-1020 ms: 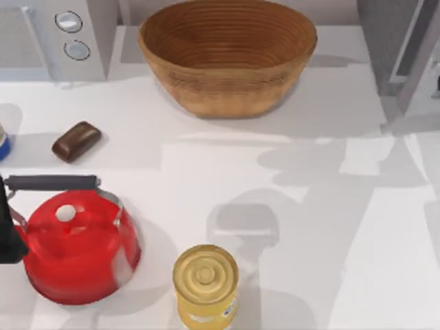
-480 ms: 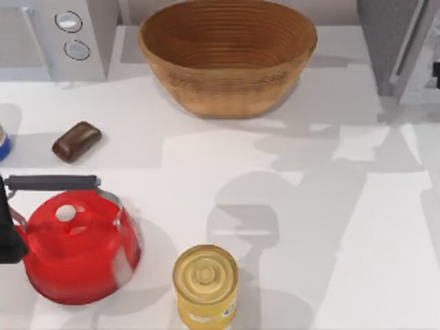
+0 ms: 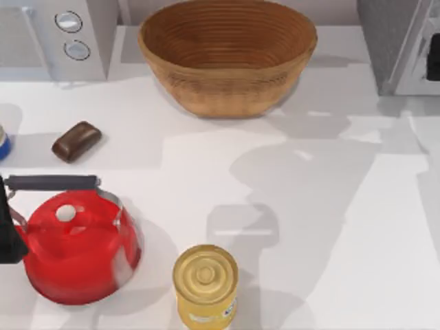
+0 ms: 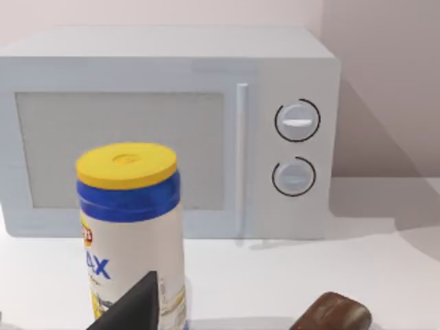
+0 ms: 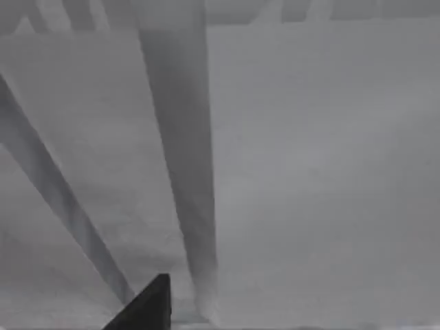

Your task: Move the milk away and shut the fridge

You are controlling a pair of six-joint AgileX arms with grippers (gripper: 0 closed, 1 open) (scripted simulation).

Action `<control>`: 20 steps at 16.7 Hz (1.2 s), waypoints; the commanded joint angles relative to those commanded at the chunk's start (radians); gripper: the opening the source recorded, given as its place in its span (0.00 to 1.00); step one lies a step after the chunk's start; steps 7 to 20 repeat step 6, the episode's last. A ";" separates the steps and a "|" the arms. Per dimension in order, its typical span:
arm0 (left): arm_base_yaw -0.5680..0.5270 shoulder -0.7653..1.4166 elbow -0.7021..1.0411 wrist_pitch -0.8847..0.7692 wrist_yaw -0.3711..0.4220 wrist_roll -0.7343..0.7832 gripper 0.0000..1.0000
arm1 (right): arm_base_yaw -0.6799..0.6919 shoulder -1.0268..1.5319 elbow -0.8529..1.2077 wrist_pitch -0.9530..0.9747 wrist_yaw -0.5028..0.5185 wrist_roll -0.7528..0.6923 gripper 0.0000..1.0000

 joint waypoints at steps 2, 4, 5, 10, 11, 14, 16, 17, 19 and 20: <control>0.000 0.000 0.000 0.000 0.000 0.000 1.00 | 0.000 0.046 0.069 -0.010 0.001 0.000 1.00; 0.000 0.000 0.000 0.000 0.000 0.000 1.00 | 0.001 0.091 0.120 -0.023 0.002 0.000 1.00; 0.000 0.000 0.000 0.000 0.000 0.000 1.00 | 0.002 0.101 0.130 -0.028 0.001 0.000 1.00; 0.000 0.000 0.000 0.000 0.000 0.000 1.00 | 0.002 0.103 0.132 -0.029 0.001 0.000 1.00; 0.000 0.000 0.000 0.000 0.000 0.000 1.00 | 0.002 0.103 0.132 -0.029 0.001 0.000 1.00; 0.000 0.000 0.000 0.000 0.000 0.000 1.00 | 0.002 0.103 0.132 -0.029 0.001 0.000 1.00; 0.000 0.000 0.000 0.000 0.000 0.000 1.00 | 0.002 0.103 0.132 -0.029 0.001 0.000 1.00; 0.000 0.000 0.000 0.000 0.000 0.000 1.00 | 0.002 0.103 0.132 -0.029 0.001 0.000 1.00; 0.000 0.000 0.000 0.000 0.000 0.000 1.00 | 0.002 0.103 0.132 -0.029 0.001 0.000 1.00; 0.000 0.000 0.000 0.000 0.000 0.000 1.00 | 0.002 0.103 0.132 -0.029 0.001 0.000 1.00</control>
